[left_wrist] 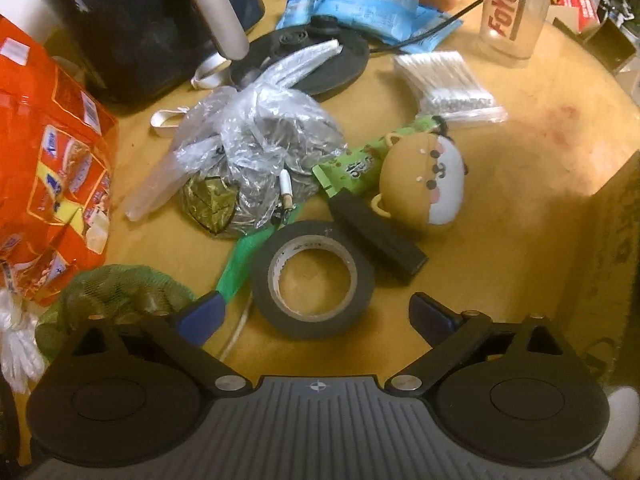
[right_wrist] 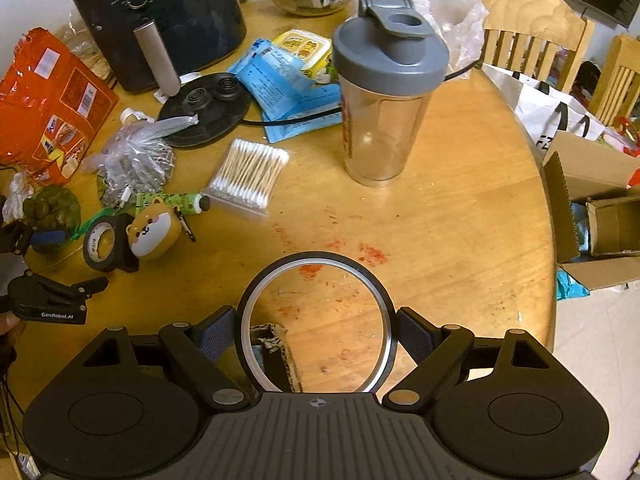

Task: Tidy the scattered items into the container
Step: 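Lower the left tool onto the black electrical tape roll while the right tool holds the ring over the box, then close the left tool on the black electrical tape roll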

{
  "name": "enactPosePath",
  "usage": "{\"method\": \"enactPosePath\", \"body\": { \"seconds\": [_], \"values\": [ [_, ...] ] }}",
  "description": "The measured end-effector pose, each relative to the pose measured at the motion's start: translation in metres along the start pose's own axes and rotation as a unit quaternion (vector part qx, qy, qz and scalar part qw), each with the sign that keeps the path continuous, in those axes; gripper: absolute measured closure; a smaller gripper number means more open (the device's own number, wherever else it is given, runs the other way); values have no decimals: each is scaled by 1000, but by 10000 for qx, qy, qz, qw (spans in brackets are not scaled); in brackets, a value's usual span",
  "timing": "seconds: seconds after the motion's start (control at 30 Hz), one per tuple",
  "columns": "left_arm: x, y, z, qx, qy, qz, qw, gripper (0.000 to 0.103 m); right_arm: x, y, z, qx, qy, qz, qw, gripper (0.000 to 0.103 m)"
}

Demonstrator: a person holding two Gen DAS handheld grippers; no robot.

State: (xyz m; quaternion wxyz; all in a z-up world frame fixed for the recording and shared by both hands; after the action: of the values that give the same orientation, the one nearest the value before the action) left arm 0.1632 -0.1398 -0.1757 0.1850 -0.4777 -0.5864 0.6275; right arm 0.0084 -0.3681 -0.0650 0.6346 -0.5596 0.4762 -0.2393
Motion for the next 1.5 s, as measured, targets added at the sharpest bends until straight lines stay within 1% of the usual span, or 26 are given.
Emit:
{"method": "enactPosePath", "body": {
  "seconds": [0.1, 0.37, 0.5, 0.6, 0.83, 0.9, 1.27, 1.5],
  "values": [
    [0, 9, -1, 20, 68, -74, 9999, 14, 0, 0, 6, 31, 36, -3, 10000, 16],
    [-9, 16, 0, -38, 363, -32, 9993, 17, -1, -1, 21, 117, 159, -8, 9998, 16],
    [-12, 19, 1, -124, 572, -32, 9983, 22, -1, 1, 26, 133, 196, -15, 9997, 16],
    [-14, 20, 2, -70, 608, -35, 9981, 26, -2, 1, 29, 138, 218, -1, 9997, 16],
    [-16, 21, -1, 90, 511, -53, 9986, 26, -3, 1, 34, 164, 265, 19, 9995, 16],
    [-17, 22, 0, 127, 491, -68, 9987, 29, -3, 1, 34, 161, 264, 27, 9995, 16],
    [-15, 15, 6, 30, 570, -71, 9983, 30, -7, -6, 33, 121, 236, 133, 9996, 16],
    [-13, -4, 5, -16, 371, 79, 9993, 31, -7, -8, 31, 105, 208, 173, 9996, 16]
  ]
}}
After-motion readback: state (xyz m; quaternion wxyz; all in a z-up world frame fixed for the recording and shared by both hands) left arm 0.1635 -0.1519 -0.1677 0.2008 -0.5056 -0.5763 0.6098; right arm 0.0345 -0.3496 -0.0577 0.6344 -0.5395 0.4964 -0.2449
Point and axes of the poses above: each gripper's, at about its wrist camera, not at the fingertips, and y roughly the way its jaws point, z to its right, x to its underside, the point moved 9 cm from there along y, roughly the way its jaws point, and after that the axes turned 1 degree about -y, right-handed, at the moved point
